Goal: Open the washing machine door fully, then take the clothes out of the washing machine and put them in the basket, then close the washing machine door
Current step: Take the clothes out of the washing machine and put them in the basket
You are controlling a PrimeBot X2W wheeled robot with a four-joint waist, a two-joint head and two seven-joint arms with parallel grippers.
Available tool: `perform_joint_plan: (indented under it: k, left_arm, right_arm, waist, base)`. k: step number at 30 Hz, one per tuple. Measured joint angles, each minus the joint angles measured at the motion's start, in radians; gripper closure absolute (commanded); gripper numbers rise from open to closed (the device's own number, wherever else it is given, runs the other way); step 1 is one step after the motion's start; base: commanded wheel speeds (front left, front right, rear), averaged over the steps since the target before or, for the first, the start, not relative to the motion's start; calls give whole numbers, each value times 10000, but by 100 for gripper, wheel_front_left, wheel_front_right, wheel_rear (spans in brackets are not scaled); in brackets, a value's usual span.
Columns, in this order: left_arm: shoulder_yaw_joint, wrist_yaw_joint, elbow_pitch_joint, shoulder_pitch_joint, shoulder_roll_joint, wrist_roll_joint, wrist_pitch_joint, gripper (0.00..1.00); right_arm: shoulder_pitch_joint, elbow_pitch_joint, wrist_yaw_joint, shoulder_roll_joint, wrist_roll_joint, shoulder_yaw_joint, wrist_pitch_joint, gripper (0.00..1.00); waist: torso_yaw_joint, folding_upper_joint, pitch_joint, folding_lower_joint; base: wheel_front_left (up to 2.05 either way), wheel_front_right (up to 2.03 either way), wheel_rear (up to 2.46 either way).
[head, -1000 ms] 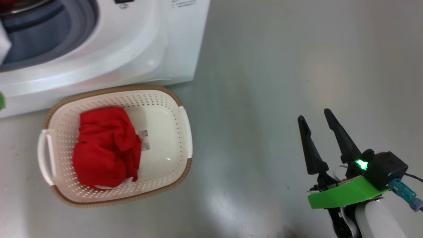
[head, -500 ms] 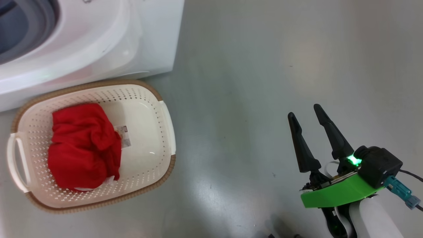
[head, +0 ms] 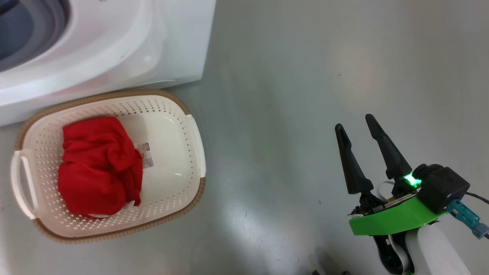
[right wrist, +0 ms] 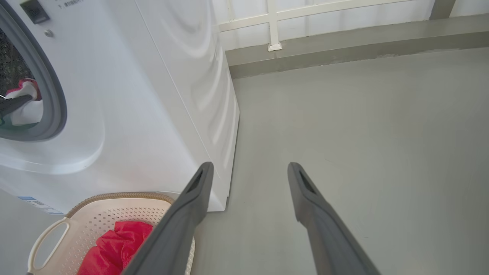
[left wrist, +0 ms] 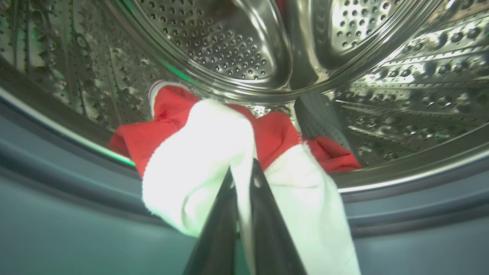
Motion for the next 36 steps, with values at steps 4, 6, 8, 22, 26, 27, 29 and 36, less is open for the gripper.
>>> perform_joint_plan:
  k: [4,6,8,22,26,27,29,36]
  left_arm:
    - [29,-102,-460,88,-257,-144,0,100]
    - [69,-174,-832,231,-431,-276,0,100]
    - [130,-242,-1258,500,-631,-399,0,100]
    - [219,-343,-5262,3545,-2094,-832,0,100]
    - [203,-349,-6437,4302,-2299,-966,0,100]
    - [192,-349,-6706,4485,-2366,-968,0,100]
    - [142,-349,-7242,4870,-2497,-966,0,100]
    - [226,-349,-9016,5878,-2895,-1080,0,100]
  right_arm:
    - [-24,15,0,-2,0,-46,0,0]
    - [-38,54,0,-2,-2,-100,0,0]
    - [-38,100,0,-4,-2,-194,0,0]
    - [74,360,0,-31,-107,-667,0,0]
    - [127,407,0,-31,-113,-849,0,0]
    - [187,407,0,-31,-146,-894,0,0]
    - [318,433,0,-31,-201,-941,0,0]
    - [540,464,0,-31,-389,-1179,0,0]
  waist:
    - [109,0,-108,1]
    - [177,0,-204,0]
    - [247,0,-314,0]
    - [1019,0,-1155,0]
    - [1216,0,-1379,0]
    - [1258,0,-1435,0]
    - [1332,0,-1544,0]
    - [1530,0,-1923,0]
  base:
    - [0,0,0]
    - [0,0,0]
    - [0,0,0]
    - [0,0,0]
    - [0,0,0]
    - [0,0,0]
    - [0,0,0]
    - [0,0,0]
